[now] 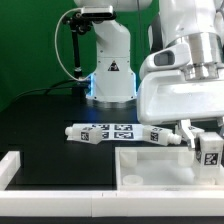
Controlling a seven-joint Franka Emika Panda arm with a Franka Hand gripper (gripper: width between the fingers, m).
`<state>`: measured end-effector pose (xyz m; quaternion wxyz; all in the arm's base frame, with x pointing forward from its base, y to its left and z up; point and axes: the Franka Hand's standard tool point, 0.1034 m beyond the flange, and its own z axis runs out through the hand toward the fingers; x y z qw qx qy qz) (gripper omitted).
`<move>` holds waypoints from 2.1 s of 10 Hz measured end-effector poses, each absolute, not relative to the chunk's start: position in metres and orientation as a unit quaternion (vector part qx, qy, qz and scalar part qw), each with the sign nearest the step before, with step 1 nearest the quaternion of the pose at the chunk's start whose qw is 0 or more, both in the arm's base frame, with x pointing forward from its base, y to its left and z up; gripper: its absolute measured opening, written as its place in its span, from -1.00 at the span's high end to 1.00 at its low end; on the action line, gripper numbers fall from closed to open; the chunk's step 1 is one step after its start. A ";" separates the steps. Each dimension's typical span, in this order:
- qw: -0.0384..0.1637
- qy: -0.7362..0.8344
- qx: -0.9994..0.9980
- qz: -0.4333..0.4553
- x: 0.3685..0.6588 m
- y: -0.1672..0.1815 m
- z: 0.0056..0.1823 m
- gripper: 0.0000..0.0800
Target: Assemble one leg
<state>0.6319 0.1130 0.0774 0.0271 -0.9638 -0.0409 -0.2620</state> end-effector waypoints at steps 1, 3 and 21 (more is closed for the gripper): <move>0.026 -0.041 -0.963 -0.266 0.633 0.113 0.077 0.29; 0.025 -0.041 -0.961 -0.273 0.634 0.113 0.077 0.29; 0.064 0.126 -0.990 0.006 0.634 0.108 0.081 0.28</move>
Offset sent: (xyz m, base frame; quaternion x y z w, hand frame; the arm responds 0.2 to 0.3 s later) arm 0.0000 0.0000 0.0000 0.0000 0.0000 0.0000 1.0000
